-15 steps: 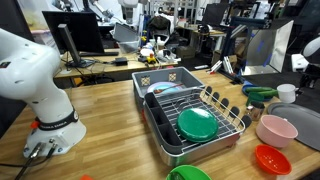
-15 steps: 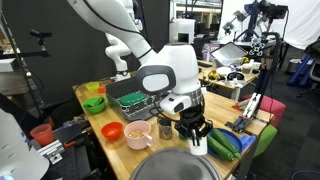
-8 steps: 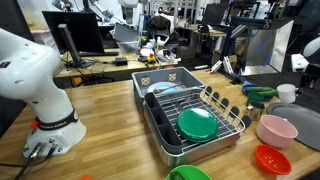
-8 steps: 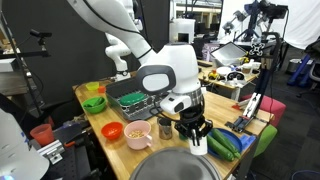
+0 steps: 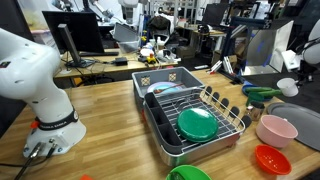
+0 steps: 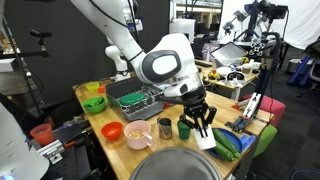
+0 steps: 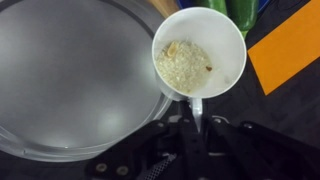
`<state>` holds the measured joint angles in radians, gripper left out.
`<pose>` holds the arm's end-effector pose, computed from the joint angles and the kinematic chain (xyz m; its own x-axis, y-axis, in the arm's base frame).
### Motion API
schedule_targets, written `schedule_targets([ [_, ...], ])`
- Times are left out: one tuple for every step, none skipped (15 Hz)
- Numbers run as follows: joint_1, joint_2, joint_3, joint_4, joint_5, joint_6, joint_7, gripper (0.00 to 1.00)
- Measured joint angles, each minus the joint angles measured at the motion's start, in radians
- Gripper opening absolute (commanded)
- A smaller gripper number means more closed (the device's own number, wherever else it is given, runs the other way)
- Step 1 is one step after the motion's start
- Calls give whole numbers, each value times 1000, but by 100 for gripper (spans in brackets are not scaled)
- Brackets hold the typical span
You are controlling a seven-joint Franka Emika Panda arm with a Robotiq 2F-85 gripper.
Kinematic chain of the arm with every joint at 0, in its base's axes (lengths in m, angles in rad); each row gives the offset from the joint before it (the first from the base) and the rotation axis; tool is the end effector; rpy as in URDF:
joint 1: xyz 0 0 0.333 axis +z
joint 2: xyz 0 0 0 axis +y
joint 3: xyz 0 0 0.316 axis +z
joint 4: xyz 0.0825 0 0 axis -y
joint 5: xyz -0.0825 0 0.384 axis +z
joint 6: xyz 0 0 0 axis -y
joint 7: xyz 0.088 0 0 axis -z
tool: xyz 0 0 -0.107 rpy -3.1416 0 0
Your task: Pour the contents of the mug into the metal jug
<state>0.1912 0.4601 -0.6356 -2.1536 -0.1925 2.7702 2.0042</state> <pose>0.5400 -0.2405 0.2452 -0.5962 -0.7599 0.2591 -0.7968 0.5203 -0.3074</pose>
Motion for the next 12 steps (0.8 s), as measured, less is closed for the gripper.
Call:
schedule_targets([
  [23, 1, -9, 16, -40, -8, 23, 2],
  [41, 2, -13, 34, -73, -23, 39, 2],
  [54, 4, -13, 50, -103, -37, 54, 2],
  [64, 9, -12, 66, -129, -51, 66, 2],
  [70, 17, -9, 82, -149, -68, 71, 2],
  [74, 29, -4, 95, -167, -81, 76, 2],
  [76, 40, 4, 108, -184, -95, 80, 2],
  [78, 51, 11, 117, -198, -108, 84, 2],
  [79, 59, 21, 123, -210, -117, 88, 2],
  [82, 65, 30, 127, -229, -122, 98, 2],
  [91, 71, 34, 128, -252, -126, 114, 2],
  [102, 74, 35, 128, -280, -131, 135, 2],
])
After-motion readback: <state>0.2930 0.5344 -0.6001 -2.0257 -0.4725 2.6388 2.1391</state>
